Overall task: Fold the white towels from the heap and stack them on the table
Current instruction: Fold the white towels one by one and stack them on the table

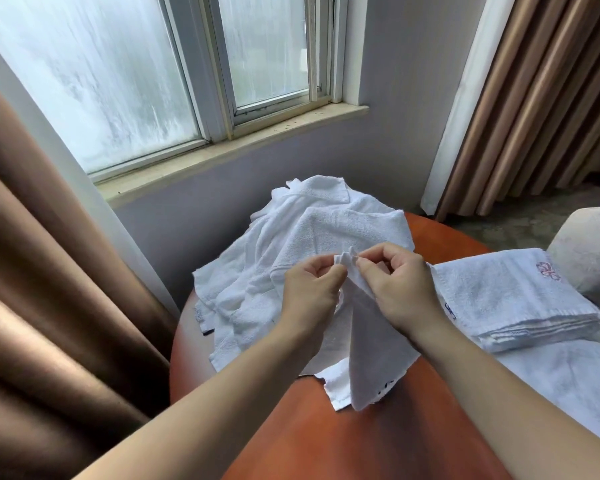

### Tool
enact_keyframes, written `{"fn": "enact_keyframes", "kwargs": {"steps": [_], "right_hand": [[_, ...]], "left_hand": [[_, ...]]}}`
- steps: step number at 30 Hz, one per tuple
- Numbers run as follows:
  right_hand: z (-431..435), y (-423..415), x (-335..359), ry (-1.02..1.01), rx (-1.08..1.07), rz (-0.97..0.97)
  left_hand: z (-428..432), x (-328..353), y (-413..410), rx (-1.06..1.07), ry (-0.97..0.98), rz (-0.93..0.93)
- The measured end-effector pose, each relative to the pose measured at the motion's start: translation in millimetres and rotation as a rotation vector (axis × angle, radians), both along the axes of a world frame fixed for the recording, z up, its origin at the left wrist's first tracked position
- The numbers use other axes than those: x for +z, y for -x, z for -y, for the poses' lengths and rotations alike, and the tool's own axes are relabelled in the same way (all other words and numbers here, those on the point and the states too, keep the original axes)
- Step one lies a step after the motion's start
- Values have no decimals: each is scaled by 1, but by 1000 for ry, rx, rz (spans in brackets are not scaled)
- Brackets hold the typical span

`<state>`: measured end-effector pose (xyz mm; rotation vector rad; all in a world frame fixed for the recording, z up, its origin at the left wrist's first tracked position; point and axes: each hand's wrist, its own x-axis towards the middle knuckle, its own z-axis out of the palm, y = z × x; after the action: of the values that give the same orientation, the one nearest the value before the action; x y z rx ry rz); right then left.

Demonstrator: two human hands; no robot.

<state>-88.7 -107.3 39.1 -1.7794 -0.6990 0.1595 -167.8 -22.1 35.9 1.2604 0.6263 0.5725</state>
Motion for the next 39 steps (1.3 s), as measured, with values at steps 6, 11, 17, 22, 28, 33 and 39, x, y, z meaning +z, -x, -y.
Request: {"fn": "enact_keyframes", "kwargs": {"steps": [6, 11, 17, 22, 28, 33, 39], "right_hand": [[3, -3, 5, 61, 164, 202], [4, -5, 5, 91, 236, 95], [3, -2, 5, 33, 446, -232], [8, -16, 11, 139, 31, 89], [18, -32, 26, 362, 358, 5], [7, -25, 17, 349, 371, 86], [-9, -1, 9, 287, 232, 274]], "left_hand": [[-3, 3, 1, -13, 122, 12], [-9, 12, -5, 71, 68, 33], [-21, 32, -17, 84, -258, -2], [-29, 42, -9, -52, -365, 43], [-45, 56, 16, -404, -398, 107], [-57, 57, 27, -358, -502, 70], [-60, 39, 29, -168, -769, -9]]}}
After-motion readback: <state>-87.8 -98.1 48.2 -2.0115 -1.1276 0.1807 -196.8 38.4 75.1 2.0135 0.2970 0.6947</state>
